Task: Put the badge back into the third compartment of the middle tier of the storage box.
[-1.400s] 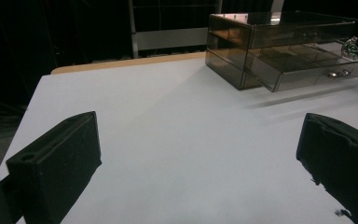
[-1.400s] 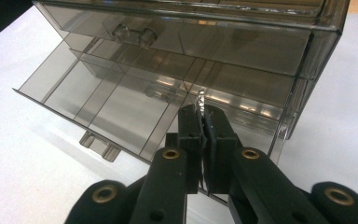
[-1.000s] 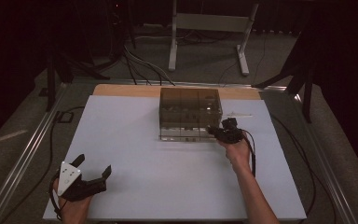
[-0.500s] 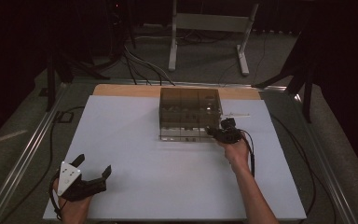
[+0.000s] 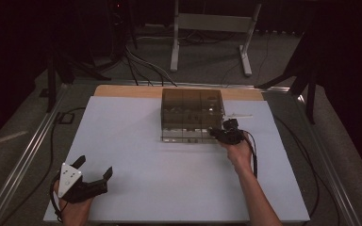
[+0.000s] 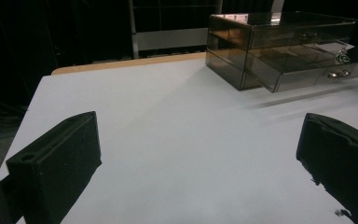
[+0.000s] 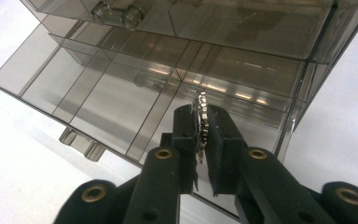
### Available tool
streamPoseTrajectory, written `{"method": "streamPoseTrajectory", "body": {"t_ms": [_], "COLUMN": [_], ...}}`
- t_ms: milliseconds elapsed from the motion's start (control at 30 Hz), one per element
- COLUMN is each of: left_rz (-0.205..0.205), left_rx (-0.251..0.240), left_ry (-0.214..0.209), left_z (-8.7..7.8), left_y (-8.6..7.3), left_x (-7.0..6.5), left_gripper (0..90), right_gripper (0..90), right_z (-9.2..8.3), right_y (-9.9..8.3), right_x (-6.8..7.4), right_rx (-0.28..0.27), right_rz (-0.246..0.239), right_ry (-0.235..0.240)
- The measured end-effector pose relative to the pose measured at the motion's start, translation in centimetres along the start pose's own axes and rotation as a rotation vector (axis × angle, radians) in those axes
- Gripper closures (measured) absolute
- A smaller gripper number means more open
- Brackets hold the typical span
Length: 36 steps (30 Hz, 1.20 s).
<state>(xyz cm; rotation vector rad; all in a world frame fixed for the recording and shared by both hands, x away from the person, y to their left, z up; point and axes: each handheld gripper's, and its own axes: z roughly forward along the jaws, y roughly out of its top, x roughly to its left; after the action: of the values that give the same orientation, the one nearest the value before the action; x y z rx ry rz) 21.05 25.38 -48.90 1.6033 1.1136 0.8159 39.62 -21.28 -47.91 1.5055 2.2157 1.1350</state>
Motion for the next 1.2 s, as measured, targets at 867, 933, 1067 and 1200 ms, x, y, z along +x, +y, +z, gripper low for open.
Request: {"method": "streamPoseTrajectory", "body": {"t_ms": [867,933,1067,1200], "left_rz": [0.002,0.003,0.002,0.001], "left_rx": [0.003,0.003,0.003,0.001], "left_ry": [-0.002,-0.001,-0.001,0.000], "left_z": [0.08,0.08,0.08,0.04], "left_y": [-0.05,-0.04,-0.05,-0.04], "left_x": [0.02,0.01,0.02,0.03], "left_gripper": [0.7,0.7,0.7,0.7], "right_gripper": [68.6,65.9,58.3,50.9], "right_z": [0.42,0.38,0.19,-0.07], "right_y": [0.13,0.15,0.20,0.26], "right_x": [0.40,0.44,0.51,0.61], "right_rx": [0.017,0.016,-0.004,-0.019], "right_rz": [-0.040,-0.042,-0.044,-0.046], "right_ry": [-0.056,-0.063,-0.064,-0.052]}}
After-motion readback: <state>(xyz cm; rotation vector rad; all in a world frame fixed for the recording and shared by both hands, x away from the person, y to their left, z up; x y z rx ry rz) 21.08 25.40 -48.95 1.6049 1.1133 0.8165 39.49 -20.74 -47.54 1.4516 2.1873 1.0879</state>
